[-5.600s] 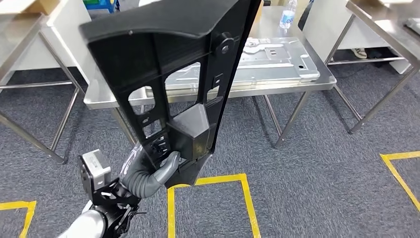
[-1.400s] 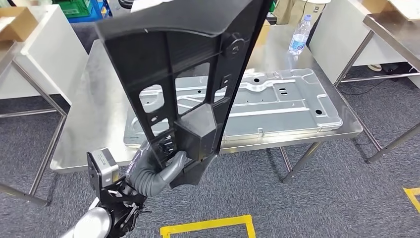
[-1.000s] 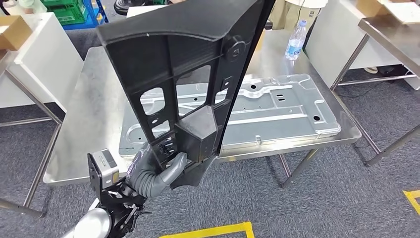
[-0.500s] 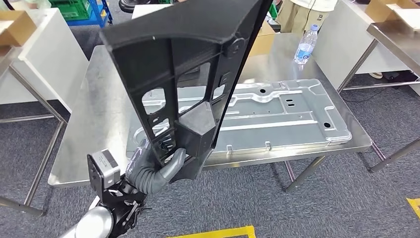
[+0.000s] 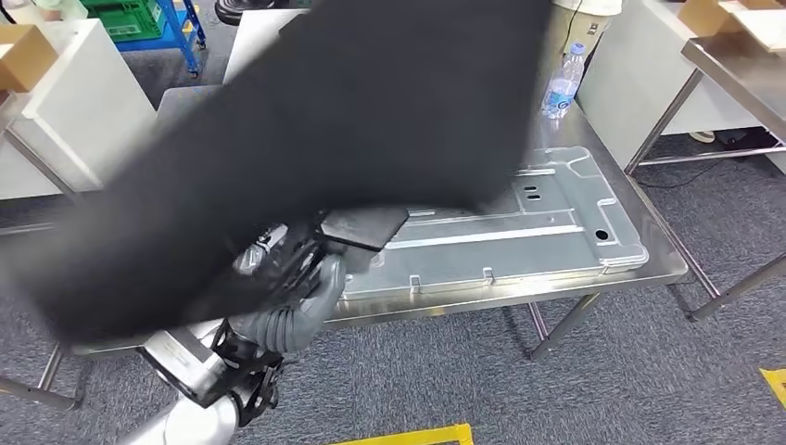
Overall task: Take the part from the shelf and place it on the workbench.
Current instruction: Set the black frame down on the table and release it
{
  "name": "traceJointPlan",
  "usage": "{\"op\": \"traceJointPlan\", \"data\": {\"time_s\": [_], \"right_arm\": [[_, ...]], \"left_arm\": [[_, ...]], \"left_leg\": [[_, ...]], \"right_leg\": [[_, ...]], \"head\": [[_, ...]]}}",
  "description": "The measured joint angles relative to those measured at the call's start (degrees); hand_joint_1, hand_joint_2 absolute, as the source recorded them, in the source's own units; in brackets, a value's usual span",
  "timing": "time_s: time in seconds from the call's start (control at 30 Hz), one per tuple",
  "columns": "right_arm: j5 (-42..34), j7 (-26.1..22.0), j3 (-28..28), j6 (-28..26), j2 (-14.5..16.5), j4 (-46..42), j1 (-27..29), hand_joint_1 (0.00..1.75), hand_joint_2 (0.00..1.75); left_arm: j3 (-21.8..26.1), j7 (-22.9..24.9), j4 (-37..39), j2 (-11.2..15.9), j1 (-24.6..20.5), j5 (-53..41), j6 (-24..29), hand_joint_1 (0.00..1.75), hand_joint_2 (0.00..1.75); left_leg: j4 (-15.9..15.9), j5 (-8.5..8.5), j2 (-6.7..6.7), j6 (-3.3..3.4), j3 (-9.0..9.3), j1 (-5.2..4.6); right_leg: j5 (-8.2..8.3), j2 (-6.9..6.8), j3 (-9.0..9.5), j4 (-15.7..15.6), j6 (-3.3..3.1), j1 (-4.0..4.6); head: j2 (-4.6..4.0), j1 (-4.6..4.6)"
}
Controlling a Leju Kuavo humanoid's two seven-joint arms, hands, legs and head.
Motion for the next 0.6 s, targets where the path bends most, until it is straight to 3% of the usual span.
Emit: {"op": "traceJointPlan", "data": {"time_s": [0.07, 0.17, 0.23, 0.3, 0.33, 0.37, 0.4, 0.47, 0.5, 0.53, 0.6], "right_arm": [[0.6, 0.3, 0.1, 0.2, 0.1, 0.0, -0.1, 0.0, 0.0], [1.5, 1.1, 0.6, 0.6, 0.0, 0.0, -0.2, 0.0, 0.0], [1.9, 1.6, 0.9, 0.7, 0.0, 0.0, -0.3, 0.0, 0.0], [2.4, 1.9, 1.2, 1.0, 0.0, 0.0, -0.4, 0.0, 0.0], [2.6, 2.0, 1.3, 1.1, 0.0, 0.0, -0.4, 0.0, 0.0], [2.7, 2.2, 1.5, 1.2, 0.0, 0.0, -0.4, 0.0, 0.0], [2.9, 2.3, 1.7, 1.2, 0.0, 0.0, -0.5, 0.0, 0.0], [3.2, 2.6, 1.9, 1.3, 0.0, 0.0, -0.7, 0.0, 0.0], [3.3, 2.7, 2.1, 1.4, 0.0, 0.0, -0.9, 0.0, 0.0], [3.5, 2.7, 2.2, 1.5, 0.0, 0.0, -1.1, 0.0, 0.0], [3.8, 2.9, 2.5, 1.7, 0.0, 0.0, -1.4, 0.0, 0.0]], "left_arm": [[-0.4, 1.9, 1.0, -0.8, -1.8, -7.3, 3.0, 1.75, 1.75], [-0.9, 5.7, 2.9, -1.6, -3.9, -17.8, 6.0, 1.75, 1.75], [-1.3, 8.0, 4.2, -2.2, -5.2, -23.9, 7.5, 1.75, 1.75], [-1.6, 10.5, 5.6, -2.6, -6.2, -30.2, 9.1, 1.75, 1.75], [-1.7, 11.8, 6.4, -2.7, -6.6, -33.4, 9.7, 1.75, 1.75], [-1.9, 13.1, 7.1, -2.7, -6.8, -36.4, 10.2, 1.75, 1.75], [-2.0, 14.2, 7.8, -2.8, -7.1, -39.0, 10.6, 1.75, 1.75], [-2.2, 15.9, 8.9, -3.0, -7.8, -41.9, 10.7, 1.75, 1.75], [-2.2, 16.5, 9.4, -3.1, -8.2, -42.7, 10.7, 1.75, 1.75], [-2.2, 17.0, 9.9, -3.2, -8.5, -43.1, 10.7, 1.75, 1.75], [-2.2, 17.4, 11.1, -3.3, -9.1, -43.6, 10.4, 1.75, 1.75]], "left_leg": [[-2.8, 0.51, -0.02, 0.51, 1.21, -0.39], [-3.3, 0.87, 0.0, 1.11, 1.48, -0.26], [-3.5, 1.02, 0.07, 1.51, 1.7, -0.02], [-3.5, 0.97, 0.11, 1.7, 1.74, -0.12], [-3.5, 0.95, 0.1, 1.74, 1.77, -0.19], [-3.5, 0.9, 0.07, 1.79, 1.84, -0.26], [-3.5, 0.84, 0.02, 1.84, 1.96, -0.34], [-3.5, 0.67, -0.1, 1.89, 2.26, -0.46], [-3.4, 0.56, -0.14, 1.81, 2.29, -0.57], [-3.4, 0.48, -0.14, 1.68, 2.24, -0.64], [-3.4, 0.41, -0.08, 1.29, 2.1, -0.7]], "right_leg": [[-0.05, -0.05, -0.12, 0.0, 0.35, 0.07], [-0.62, -0.08, -0.3, 0.6, 1.16, -0.04], [-3.25, -0.09, -2.37, 5.2, 1.78, -0.17], [-6.62, -0.1, -6.44, 13.4, 2.22, -0.31], [-7.31, -0.1, -8.07, 16.4, 2.31, -0.36], [-6.8, -0.1, -8.65, 17.1, 2.29, -0.37], [-5.18, -0.1, -7.97, 15.2, 2.17, -0.36], [-0.95, -0.09, -4.14, 6.9, 1.55, -0.21], [0.42, -0.1, -2.4, 3.1, 1.19, -0.03], [1.06, -0.11, -1.35, 0.8, 0.89, 0.14], [1.16, -0.13, -0.97, -0.4, 0.56, 0.41]], "head": [[0.01, 0.03], [0.01, 0.08], [0.01, 0.2], [0.0, 0.29], [0.0, 0.29], [-0.01, 0.29], [-0.01, 0.29], [-0.01, 0.28], [0.0, 0.28], [0.0, 0.29], [0.01, 0.3]]}}
